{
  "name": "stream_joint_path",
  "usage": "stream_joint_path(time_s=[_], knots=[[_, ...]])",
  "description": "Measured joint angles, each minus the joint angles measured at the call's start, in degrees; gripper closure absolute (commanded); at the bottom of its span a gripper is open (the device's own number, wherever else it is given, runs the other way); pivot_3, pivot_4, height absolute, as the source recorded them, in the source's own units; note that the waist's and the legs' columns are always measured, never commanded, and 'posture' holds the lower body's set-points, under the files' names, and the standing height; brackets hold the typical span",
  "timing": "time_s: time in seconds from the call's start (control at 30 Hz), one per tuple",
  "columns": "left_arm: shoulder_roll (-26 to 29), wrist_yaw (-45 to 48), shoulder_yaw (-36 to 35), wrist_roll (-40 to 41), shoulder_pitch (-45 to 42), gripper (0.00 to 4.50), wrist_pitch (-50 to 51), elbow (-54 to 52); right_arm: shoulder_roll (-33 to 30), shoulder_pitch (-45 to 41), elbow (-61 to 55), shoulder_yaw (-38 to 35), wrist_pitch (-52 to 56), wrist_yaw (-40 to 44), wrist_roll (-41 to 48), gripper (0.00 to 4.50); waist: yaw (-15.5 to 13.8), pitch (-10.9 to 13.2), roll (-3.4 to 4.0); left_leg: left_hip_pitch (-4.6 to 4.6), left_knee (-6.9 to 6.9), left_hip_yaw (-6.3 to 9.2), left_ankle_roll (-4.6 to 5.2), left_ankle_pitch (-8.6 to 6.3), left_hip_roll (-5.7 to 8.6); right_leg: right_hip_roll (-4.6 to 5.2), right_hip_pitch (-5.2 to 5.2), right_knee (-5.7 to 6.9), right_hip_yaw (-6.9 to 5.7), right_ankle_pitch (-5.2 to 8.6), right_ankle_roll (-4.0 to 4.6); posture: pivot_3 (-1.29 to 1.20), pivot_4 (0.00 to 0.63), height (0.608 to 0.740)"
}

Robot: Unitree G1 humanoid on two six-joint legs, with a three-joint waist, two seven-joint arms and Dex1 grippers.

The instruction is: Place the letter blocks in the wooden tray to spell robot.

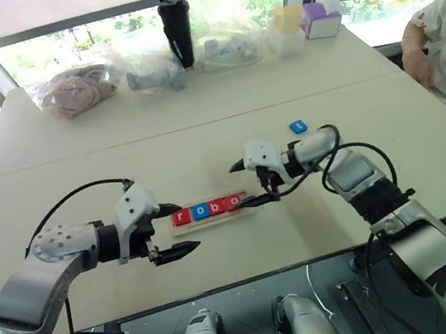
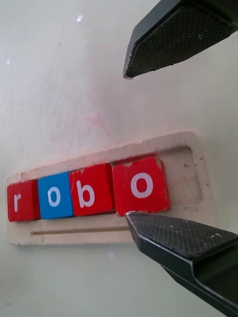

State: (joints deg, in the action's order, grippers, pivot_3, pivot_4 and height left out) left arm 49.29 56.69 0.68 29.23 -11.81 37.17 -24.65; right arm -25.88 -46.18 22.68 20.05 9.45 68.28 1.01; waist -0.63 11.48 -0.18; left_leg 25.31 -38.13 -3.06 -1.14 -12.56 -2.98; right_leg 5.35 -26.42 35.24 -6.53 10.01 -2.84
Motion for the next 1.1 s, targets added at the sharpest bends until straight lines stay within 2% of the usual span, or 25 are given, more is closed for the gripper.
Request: stream_joint_path(time_s=[0.53, 0.67, 0.8, 1.1], knots=[[-0.15, 0.04, 0.09, -0.1, -0.93, 0.0, -0.38, 1.86, 2.82, -1.17, 2.63, -0.15, -3.67, -3.24, -2.46, 0.06, 0.02, 0.0, 0.0, -0.01, 0.0, 0.0, 0.0, 0.0, 0.0, 0.0, 0.01, 0.01, 0.0, 0.0, 0.0, 0.0, 0.15, 0.74], [-0.48, 0.04, 0.13, -0.26, -0.75, 0.0, -0.47, 2.08, 0.86, -0.94, -2.6, -1.36, -0.67, -1.21, -0.6, 0.06, -0.02, 0.01, 0.01, 0.0, 0.0, 0.0, 0.0, 0.0, 0.0, 0.0, 0.0, 0.0, 0.0, 0.0, -0.01, 0.0, 0.15, 0.74], [-0.55, 0.04, 0.18, -0.51, -0.72, 0.0, -0.55, 2.16, -1.59, 2.95, -11.74, -1.69, 2.94, 1.55, 1.46, 0.06, -0.09, 0.0, 0.01, -0.01, 0.0, 0.01, 0.0, 0.0, 0.0, 0.0, 0.02, 0.0, 0.0, 0.01, -0.01, 0.0, 0.15, 0.74], [-0.88, 0.33, 0.22, -1.09, -0.79, 0.0, -1.29, 2.55, -1.93, 5.39, -11.76, 0.06, 3.73, 0.34, -0.2, 0.06, 0.01, 0.0, 0.01, -0.02, -0.01, 0.0, 0.0, 0.0, -0.01, 0.0, 0.0, 0.01, 0.0, 0.0, 0.03, 0.0, 0.15, 0.74]])
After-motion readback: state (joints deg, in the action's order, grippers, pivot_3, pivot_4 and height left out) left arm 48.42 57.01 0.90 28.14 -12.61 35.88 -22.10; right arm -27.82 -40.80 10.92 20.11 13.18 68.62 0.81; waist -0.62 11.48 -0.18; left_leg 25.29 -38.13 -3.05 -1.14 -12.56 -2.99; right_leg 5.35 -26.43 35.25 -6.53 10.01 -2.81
